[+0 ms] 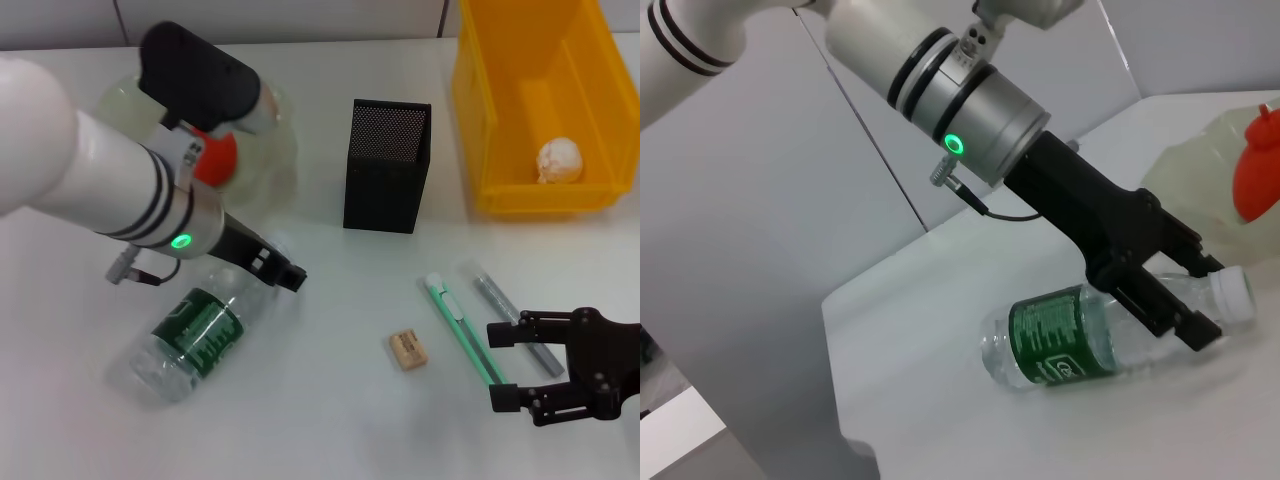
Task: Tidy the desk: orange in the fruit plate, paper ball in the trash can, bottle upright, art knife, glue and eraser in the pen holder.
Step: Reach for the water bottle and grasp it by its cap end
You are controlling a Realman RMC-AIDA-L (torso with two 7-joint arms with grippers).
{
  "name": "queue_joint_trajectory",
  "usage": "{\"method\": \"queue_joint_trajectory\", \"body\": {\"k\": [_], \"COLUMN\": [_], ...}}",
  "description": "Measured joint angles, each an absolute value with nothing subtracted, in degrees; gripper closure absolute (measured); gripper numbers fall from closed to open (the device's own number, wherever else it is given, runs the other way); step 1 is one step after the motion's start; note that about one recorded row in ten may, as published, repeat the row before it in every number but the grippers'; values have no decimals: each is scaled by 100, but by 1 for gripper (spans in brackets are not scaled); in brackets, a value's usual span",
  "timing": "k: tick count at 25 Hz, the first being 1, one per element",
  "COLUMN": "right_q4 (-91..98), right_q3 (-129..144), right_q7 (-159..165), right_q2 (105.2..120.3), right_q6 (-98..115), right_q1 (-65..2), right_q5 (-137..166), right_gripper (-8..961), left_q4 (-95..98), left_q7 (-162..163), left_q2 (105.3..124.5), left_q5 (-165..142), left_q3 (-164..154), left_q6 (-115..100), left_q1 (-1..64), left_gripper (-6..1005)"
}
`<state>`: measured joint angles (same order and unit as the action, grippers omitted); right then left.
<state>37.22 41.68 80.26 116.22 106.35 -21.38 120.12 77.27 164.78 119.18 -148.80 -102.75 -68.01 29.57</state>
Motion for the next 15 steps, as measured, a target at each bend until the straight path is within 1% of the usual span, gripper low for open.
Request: {"method": "queue_joint_trajectory", "body": {"k": [8, 14, 15], "right_q4": [3761, 3756, 3756], "right_q3": [4169, 4166, 4166], "right_q7": [8057, 8068, 8070], "right_q2": [11598, 11565, 11565], "right_q6": [10670, 10672, 10677], "right_q1": [-2144, -2127, -2127], "right_q5": [12037, 12043, 12043], "right_gripper": [110, 110, 110], "left_q4": [7636, 7700, 7717], "left_q7": [16413, 16106, 16053], "left_q2": [11918, 11917, 11916], "left_q5": [-14974, -14936, -14923], "left_q3": [-10746, -10751, -10752], "left_q6": [-6626, -6593, -6598], "left_q1": [2999, 2858, 2837], "left_gripper": [268, 473, 489]}}
